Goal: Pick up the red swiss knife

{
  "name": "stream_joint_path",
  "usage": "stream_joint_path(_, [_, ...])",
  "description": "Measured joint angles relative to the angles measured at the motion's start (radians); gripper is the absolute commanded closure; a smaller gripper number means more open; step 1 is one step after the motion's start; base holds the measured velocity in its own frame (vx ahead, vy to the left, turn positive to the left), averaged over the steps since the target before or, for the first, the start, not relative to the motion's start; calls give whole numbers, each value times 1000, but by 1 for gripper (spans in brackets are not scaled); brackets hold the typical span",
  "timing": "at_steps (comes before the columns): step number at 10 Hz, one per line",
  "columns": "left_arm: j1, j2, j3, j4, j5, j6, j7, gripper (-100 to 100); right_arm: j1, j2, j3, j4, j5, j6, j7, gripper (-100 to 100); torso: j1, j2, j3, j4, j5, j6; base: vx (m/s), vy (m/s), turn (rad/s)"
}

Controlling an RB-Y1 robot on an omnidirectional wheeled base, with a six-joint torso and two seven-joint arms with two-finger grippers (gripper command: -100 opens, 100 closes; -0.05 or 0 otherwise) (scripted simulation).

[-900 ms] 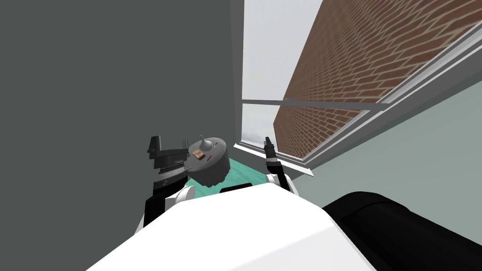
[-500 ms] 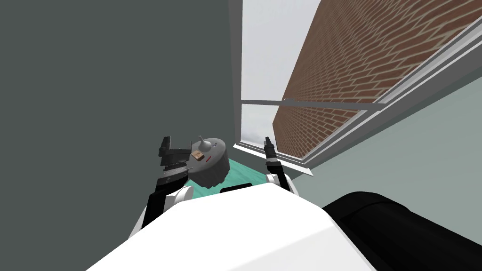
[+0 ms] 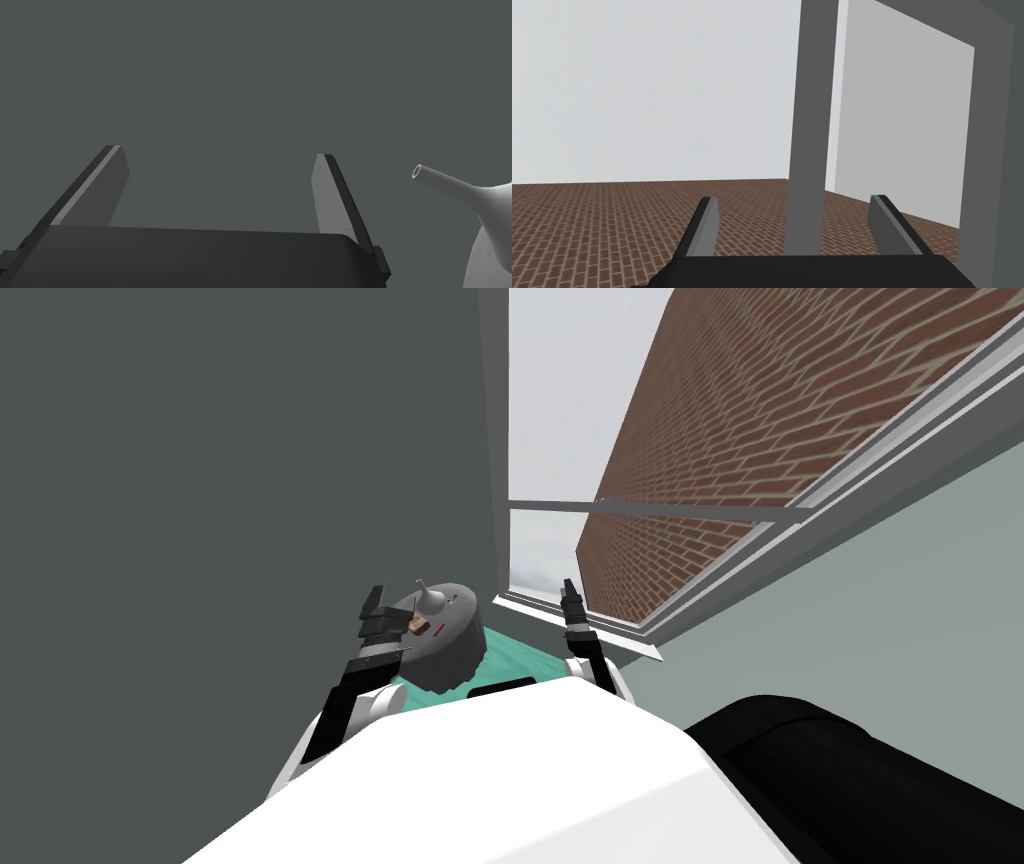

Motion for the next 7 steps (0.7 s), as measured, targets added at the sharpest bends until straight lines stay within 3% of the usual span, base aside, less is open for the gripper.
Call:
stream_joint_path(2, [-11,25,25,23,30,71,24,-100,0,0,0,0,0,0,0,0,0,0,0,0,0,0,34,-5,-54])
stream_joint_path(4, [-32,38,36,76,47,109,41,-100,0,0,0,0,0,0,0,0,0,0,0,0,0,0,26,-6,-35])
stream_joint_path(7, [-48,47,50,111,69,186,58,-100,0,0,0,0,0,0,0,0,0,1,0,0,0,0,32,-1,-52])
